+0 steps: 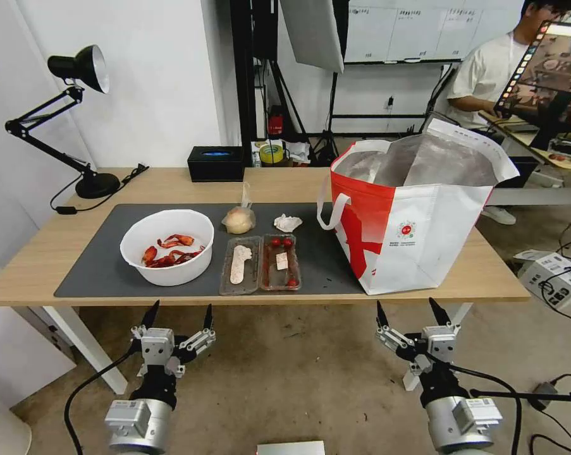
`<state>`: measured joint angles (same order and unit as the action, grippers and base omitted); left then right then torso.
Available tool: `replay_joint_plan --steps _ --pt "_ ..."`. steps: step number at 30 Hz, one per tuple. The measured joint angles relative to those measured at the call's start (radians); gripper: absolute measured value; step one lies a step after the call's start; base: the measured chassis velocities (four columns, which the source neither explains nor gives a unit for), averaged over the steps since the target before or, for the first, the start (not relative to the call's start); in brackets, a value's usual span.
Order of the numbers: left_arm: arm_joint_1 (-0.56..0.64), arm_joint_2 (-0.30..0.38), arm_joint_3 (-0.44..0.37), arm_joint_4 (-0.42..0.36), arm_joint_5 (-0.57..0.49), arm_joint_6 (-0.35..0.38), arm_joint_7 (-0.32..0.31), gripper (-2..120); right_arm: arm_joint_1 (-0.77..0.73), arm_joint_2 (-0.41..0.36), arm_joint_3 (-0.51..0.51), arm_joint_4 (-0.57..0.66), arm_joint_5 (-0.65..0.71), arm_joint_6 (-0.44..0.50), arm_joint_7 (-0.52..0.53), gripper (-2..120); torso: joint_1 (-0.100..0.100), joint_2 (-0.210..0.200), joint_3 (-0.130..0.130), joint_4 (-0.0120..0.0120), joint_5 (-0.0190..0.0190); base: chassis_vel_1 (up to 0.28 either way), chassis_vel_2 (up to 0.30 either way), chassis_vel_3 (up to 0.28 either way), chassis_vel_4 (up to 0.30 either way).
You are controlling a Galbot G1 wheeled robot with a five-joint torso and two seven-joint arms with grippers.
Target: Pick up the trash from the table and place it into the takeout bag.
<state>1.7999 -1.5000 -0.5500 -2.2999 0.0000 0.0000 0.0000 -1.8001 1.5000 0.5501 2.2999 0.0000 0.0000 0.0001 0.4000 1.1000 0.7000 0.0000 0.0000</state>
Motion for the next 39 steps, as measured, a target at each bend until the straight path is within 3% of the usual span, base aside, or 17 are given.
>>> replay_joint_plan --steps 25,28,29,31,34,35,37,39 --pt "-0.002 0.002 0.000 0.000 -0.005 0.005 -0.001 100 0.002 -0.004 0.001 0.000 0.003 -0.004 0.000 100 0.000 0.000 0.000 0.0000 0.0000 0.000 0.000 0.000 0.000" --pt "-0.018 0.022 -0.005 0.000 -0.053 0.055 -0.027 100 0.022 -0.049 0.015 0.000 0.049 -0.052 0.001 100 0.000 0.000 0.000 -0.0001 0.0001 0.000 0.000 0.000 0.000" --pt "-0.035 0.041 -0.011 0.001 -0.099 0.105 -0.053 100 0.042 -0.092 0.030 -0.001 0.094 -0.101 0.003 100 0.000 0.000 0.000 0.0000 0.0000 0.000 0.000 0.000 0.000" --pt "-0.038 0.045 -0.012 0.001 -0.108 0.114 -0.058 100 0.048 -0.104 0.034 -0.001 0.106 -0.114 0.003 100 0.000 0.000 0.000 0.0000 0.0001 0.000 0.000 0.000 0.000" --pt "-0.106 0.123 -0.033 0.007 -0.296 0.315 -0.163 100 0.133 -0.285 0.095 -0.006 0.296 -0.318 0.013 100 0.000 0.000 0.000 0.0000 0.0001 0.000 0.000 0.000 0.000" --pt "-0.106 0.123 -0.033 0.007 -0.296 0.315 -0.163 100 0.133 -0.285 0.095 -0.006 0.296 -0.318 0.013 100 0.000 0.000 0.000 0.0000 0.0001 0.000 0.000 0.000 0.000" --pt "-0.157 0.183 -0.048 0.011 -0.439 0.468 -0.242 100 0.198 -0.424 0.142 -0.010 0.441 -0.473 0.020 100 0.000 0.000 0.000 0.0000 0.0001 0.000 0.000 0.000 0.000" --pt "-0.170 0.198 -0.052 0.012 -0.475 0.506 -0.262 100 0.214 -0.458 0.154 -0.011 0.477 -0.511 0.022 100 0.000 0.000 0.000 0.0000 0.0002 0.000 0.000 0.000 0.000"
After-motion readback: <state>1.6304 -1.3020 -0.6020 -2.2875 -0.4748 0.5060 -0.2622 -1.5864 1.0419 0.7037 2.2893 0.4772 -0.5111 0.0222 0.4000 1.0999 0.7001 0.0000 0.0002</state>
